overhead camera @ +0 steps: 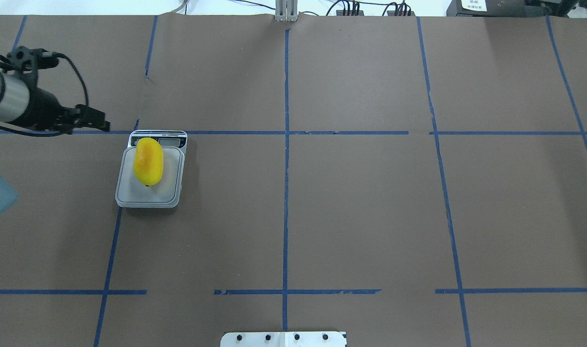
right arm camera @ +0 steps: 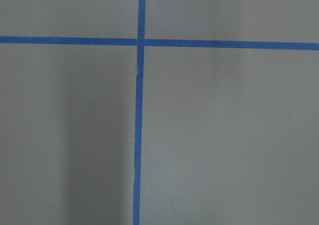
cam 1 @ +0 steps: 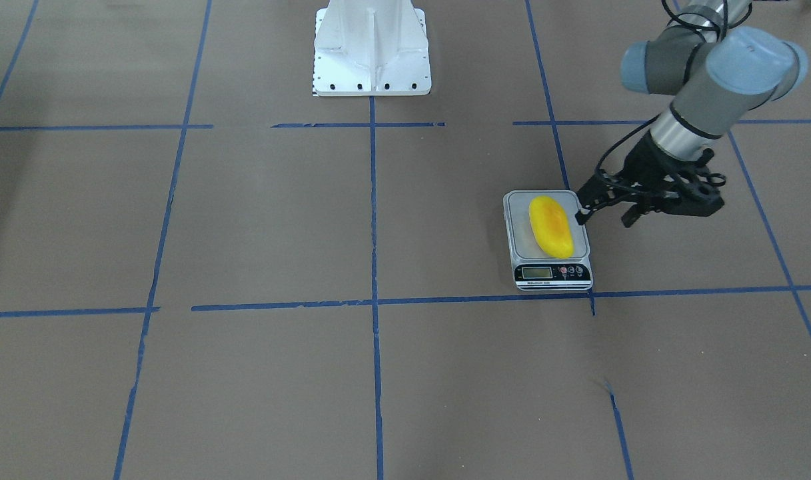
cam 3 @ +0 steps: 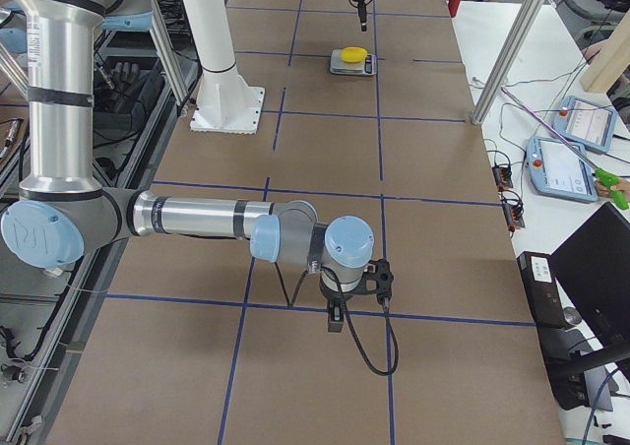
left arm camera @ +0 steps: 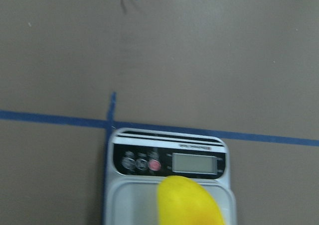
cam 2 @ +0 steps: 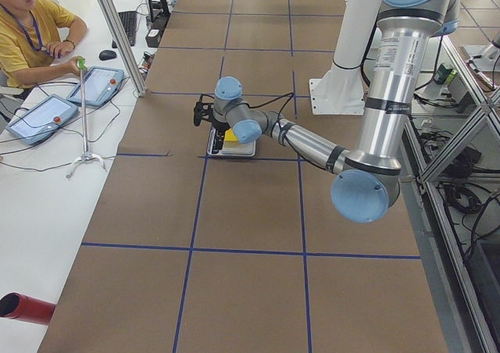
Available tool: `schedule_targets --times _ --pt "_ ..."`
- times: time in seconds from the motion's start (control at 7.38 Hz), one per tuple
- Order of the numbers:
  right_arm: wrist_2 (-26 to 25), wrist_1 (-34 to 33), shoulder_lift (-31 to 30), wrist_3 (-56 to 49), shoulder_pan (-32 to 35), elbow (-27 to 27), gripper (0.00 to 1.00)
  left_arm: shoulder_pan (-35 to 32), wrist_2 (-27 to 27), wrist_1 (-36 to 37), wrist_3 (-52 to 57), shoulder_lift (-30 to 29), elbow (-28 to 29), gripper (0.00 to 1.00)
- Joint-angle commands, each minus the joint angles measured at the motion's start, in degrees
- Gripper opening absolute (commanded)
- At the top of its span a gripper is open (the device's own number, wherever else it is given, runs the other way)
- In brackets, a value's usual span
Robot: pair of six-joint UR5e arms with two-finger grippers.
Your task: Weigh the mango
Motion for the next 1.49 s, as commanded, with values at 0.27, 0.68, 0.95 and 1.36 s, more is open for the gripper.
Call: schedule_targets --times 0.27,0.68,0.95,1.36 --pt "0.0 0.0 0.0 0.0 0.0 0.0 1.00 -30.4 -14.4 6.1 48.9 5.9 17.6 0.99" --pt "0.0 0.0 0.0 0.0 0.0 0.0 1.00 -32.6 -14.5 36.7 56.2 -0.3 15.7 1.00" --pt "0.0 0.0 0.0 0.0 0.0 0.0 1.00 -32.6 -14.6 34.4 56.3 2.6 13.1 1.00" --pt "0.0 0.0 0.0 0.0 0.0 0.0 1.00 -32.5 -15.0 31.4 56.1 4.7 13.4 1.00"
